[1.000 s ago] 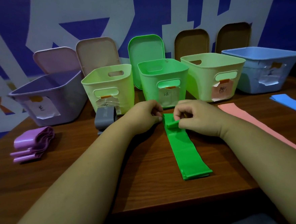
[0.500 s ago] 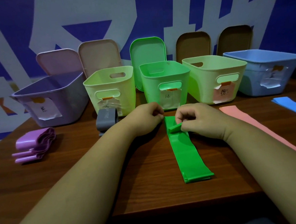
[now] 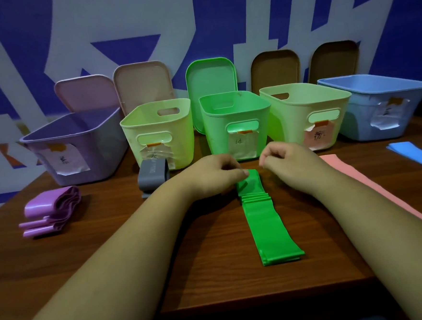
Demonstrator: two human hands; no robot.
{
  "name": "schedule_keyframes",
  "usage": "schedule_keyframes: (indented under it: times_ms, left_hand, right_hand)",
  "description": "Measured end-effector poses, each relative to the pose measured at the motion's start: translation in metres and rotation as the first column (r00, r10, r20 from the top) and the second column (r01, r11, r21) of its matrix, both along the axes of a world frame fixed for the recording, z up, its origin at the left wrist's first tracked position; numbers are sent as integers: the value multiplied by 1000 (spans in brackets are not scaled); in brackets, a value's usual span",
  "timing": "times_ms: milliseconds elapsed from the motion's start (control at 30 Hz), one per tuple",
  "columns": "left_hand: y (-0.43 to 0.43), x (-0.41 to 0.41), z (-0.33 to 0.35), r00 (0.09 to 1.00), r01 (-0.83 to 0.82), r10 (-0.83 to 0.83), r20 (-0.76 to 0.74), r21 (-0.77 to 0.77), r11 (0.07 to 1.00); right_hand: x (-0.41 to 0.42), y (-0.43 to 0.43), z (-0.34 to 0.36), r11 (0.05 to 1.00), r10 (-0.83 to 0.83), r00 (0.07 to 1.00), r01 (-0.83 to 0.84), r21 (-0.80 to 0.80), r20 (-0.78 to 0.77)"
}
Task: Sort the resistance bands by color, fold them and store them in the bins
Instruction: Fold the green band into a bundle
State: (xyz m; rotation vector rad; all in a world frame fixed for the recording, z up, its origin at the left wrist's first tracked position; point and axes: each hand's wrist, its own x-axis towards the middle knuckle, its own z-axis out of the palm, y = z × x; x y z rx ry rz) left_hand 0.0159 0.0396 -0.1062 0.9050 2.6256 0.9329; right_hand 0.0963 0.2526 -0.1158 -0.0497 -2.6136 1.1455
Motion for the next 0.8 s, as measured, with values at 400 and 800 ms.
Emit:
schedule_keyframes:
  times_ms: [400, 800]
  left_hand:
    - [5, 5, 0, 999, 29, -31, 30, 75, 997]
    - [10, -6, -7, 997, -29, 19, 77, 131, 991]
  right_hand:
    - [-5, -4, -6, 992, 19, 997, -29, 123, 78]
    - [-15, -9, 0, 987, -87, 985, 64, -149, -150]
